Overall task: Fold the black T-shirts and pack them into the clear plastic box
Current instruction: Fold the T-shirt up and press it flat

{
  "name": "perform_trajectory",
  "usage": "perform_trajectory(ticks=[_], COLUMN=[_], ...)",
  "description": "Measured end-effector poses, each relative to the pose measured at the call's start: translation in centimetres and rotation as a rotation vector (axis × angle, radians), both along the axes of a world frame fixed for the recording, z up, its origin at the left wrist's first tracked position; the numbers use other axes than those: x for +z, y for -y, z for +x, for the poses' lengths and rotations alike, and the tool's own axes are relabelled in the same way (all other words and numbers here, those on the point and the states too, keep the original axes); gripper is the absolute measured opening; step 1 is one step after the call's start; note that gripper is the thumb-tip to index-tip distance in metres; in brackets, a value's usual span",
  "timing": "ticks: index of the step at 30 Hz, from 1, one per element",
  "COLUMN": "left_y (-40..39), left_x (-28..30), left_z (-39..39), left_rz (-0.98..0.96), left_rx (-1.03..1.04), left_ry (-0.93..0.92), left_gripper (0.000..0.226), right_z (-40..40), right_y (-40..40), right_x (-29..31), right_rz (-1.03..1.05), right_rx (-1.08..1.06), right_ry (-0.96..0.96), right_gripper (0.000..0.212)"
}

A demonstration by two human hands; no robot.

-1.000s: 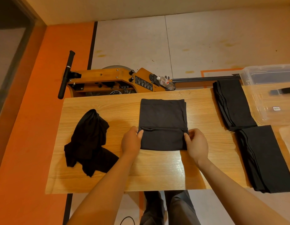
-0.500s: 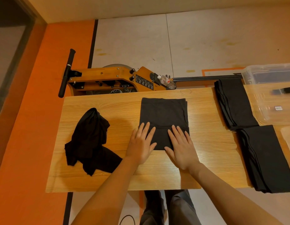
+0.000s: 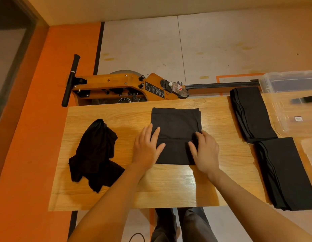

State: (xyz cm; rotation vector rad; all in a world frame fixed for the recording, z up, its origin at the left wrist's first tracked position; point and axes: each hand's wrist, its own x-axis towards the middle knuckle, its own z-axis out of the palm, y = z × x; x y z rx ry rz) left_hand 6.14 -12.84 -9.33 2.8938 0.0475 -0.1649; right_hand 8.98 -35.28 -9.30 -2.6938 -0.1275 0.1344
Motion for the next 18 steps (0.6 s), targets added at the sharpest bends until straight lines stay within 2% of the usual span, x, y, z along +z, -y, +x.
perform_trajectory(ticks=[4,6,13,18], left_y=[-0.1,-0.4,-0.9,-0.9], left_x=[1.5,1.9,2.2,1.6], left_z=[4.1,6.1,11.2,13.9], left_rz=[-0.223,-0.285,-0.569,-0.568], left_rx=[0.297,0.396,0.658,0.709], left_ry=[-0.073,-0.097,-0.201,-0.25], left_gripper=[0.054,0.051,0.048,0.039], right_z=[4.7,6.9,12.3,14.2], right_y=[-0.2,-0.1,-1.0,-1.8], right_x=[1.4,1.7,1.8,1.4], right_rz=[0.263,0.323,0.319,0.293], right_rx=[-0.28,-0.376,-0.45,-0.444], right_ry=[-0.177,-0.251,-0.276,-0.316], right_gripper=[0.045,0.044,0.044,0.033])
